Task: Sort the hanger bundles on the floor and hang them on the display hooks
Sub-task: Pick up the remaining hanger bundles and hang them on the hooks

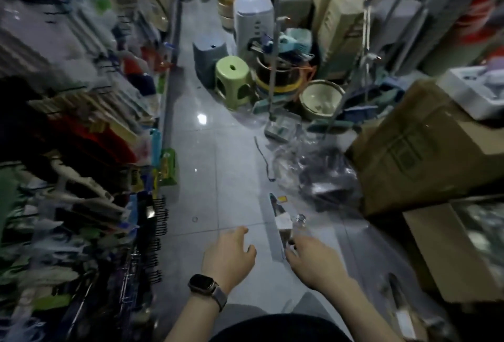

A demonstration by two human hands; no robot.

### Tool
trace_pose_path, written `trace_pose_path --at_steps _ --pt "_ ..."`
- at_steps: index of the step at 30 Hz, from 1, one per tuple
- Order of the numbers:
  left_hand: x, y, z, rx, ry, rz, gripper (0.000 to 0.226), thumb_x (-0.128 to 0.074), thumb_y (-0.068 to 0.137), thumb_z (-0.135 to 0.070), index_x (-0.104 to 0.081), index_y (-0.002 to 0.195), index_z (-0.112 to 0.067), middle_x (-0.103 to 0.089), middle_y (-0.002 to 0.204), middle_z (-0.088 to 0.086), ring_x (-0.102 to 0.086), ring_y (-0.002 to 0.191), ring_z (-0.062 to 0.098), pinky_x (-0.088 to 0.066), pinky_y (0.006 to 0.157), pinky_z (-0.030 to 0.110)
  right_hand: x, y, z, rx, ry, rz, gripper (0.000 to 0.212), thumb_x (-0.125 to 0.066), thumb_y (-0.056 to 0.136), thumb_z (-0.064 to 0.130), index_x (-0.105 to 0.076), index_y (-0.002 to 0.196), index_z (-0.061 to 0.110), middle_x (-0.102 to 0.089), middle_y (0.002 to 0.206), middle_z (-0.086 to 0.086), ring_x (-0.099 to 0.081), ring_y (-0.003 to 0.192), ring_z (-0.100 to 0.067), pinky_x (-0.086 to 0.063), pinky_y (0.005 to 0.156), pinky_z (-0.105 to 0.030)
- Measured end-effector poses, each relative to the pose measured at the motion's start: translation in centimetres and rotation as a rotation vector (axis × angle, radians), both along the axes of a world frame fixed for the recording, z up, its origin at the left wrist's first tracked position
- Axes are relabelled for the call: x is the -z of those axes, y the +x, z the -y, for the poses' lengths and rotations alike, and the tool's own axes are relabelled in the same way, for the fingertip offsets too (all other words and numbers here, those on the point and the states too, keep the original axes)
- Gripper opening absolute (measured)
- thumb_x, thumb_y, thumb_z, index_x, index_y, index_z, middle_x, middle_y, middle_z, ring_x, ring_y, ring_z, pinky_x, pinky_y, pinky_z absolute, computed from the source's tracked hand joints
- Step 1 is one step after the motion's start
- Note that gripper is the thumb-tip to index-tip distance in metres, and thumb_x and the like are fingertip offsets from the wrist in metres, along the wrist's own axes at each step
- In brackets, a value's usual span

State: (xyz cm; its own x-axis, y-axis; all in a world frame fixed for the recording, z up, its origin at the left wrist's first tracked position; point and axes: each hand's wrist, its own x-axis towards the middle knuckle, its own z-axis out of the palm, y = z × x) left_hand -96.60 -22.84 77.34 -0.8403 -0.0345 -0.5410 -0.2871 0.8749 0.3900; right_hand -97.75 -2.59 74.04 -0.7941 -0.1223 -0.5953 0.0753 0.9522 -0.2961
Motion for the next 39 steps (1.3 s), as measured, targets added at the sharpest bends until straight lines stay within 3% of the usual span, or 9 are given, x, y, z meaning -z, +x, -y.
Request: trace_pose_path --at_steps 7,14,18,32,39 --pt "3.6 0.6 -12.1 0.221 -0.077 0.118 0.053 -0.048 0.100 -0.044 -0.044 0.151 -0.027 -0.059 0.138 0.002 -0.061 0.120 0.023 -0.054 0.094 0.038 3.1 2.8 -10.5 0.082 0.013 0.068 0.038 -0.045 0.103 0.043 -0.061 0.126 0.017 -0.067 0.121 -0.008 -0.065 0.107 -0.032 -0.051 0.083 -0.039" --pt "6.1 -1.6 -16.1 0.343 -0.142 0.180 0.048 -0.048 0.098 -0.036 -0.049 0.144 -0.023 -0.063 0.133 0.006 -0.062 0.118 0.028 -0.054 0.090 0.036 5.1 1.6 -12.4 0.101 0.033 0.101 0.038 -0.045 0.102 0.038 -0.062 0.126 0.015 -0.066 0.127 -0.011 -0.063 0.115 -0.034 -0.049 0.092 -0.039" --pt "8.0 -4.9 -16.7 0.388 -0.150 0.249 0.037 -0.049 0.095 -0.030 -0.056 0.129 -0.019 -0.066 0.125 0.011 -0.064 0.111 0.033 -0.055 0.088 0.039 6.7 -1.0 -12.4 0.103 0.062 0.148 0.037 -0.045 0.101 0.035 -0.061 0.126 0.013 -0.066 0.127 -0.014 -0.063 0.115 -0.035 -0.049 0.092 -0.039" --pt "17.3 -19.2 -13.9 0.429 -0.133 0.367 0.027 -0.046 0.097 -0.033 -0.055 0.117 -0.018 -0.066 0.115 0.007 -0.067 0.100 0.028 -0.049 0.074 0.032 12.8 -13.9 -9.3 0.138 0.138 0.218 0.037 -0.042 0.101 0.030 -0.054 0.133 0.014 -0.063 0.126 -0.009 -0.061 0.115 -0.032 -0.049 0.090 -0.037" --pt "26.8 -24.2 -16.4 0.279 -0.105 0.407 0.031 -0.051 0.095 -0.028 -0.054 0.124 -0.017 -0.058 0.126 0.009 -0.063 0.110 0.031 -0.050 0.077 0.036 21.5 -19.3 -10.9 0.064 0.095 0.235 0.040 -0.046 0.098 0.029 -0.057 0.132 0.011 -0.063 0.126 -0.013 -0.063 0.110 -0.034 -0.050 0.097 -0.043"
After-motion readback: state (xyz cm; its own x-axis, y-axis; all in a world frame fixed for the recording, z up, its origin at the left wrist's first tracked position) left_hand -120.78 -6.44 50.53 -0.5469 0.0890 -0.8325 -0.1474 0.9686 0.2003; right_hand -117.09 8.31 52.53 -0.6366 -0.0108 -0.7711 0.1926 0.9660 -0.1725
